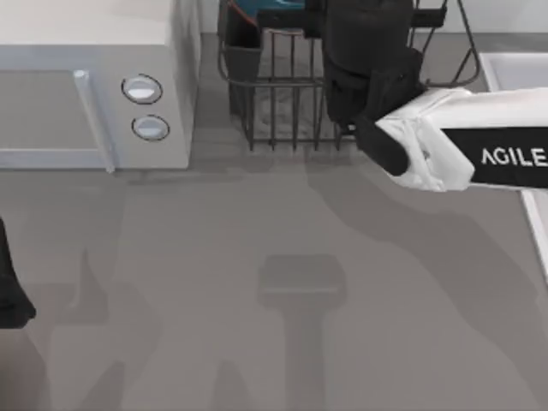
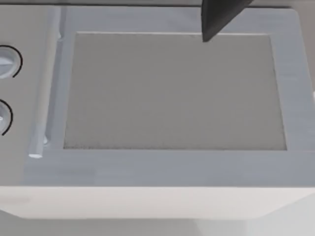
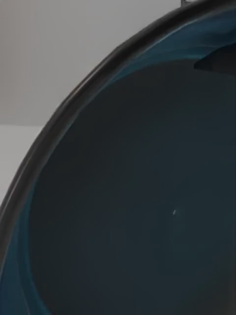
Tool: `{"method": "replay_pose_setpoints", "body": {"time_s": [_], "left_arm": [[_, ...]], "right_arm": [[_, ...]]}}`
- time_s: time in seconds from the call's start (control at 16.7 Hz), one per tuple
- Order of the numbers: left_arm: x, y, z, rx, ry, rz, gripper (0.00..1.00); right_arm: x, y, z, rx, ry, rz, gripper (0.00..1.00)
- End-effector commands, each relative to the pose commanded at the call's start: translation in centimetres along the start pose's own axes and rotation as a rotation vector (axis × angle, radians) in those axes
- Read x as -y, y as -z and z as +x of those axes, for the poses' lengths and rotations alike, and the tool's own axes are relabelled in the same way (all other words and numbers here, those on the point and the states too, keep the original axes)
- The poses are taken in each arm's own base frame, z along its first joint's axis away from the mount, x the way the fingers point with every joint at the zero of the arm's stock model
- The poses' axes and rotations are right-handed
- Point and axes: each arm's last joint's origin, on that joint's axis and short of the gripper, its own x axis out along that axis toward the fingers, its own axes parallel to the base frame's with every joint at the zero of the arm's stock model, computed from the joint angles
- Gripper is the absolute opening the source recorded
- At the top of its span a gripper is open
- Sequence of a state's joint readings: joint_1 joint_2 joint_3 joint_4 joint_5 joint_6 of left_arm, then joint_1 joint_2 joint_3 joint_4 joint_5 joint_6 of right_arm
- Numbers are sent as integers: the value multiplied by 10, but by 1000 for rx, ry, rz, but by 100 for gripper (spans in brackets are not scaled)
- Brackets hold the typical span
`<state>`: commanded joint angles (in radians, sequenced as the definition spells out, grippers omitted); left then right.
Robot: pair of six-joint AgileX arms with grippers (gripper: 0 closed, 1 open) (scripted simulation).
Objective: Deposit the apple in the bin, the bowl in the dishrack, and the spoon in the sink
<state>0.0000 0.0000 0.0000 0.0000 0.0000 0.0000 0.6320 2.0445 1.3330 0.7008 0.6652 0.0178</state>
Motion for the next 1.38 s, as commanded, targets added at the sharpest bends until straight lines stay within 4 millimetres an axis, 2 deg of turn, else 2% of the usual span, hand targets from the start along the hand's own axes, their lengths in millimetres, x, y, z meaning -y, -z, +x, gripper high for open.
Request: {"method": "replay_pose_setpoints", "body": {"time_s": [0.78,1.38], "left_arm": [[0,0,0,0,0,0,100],[0,0,0,0,0,0,100]], "right_arm": [[0,0,0,0,0,0,98],[-1,0,-1,0,-2,0,100]]}}
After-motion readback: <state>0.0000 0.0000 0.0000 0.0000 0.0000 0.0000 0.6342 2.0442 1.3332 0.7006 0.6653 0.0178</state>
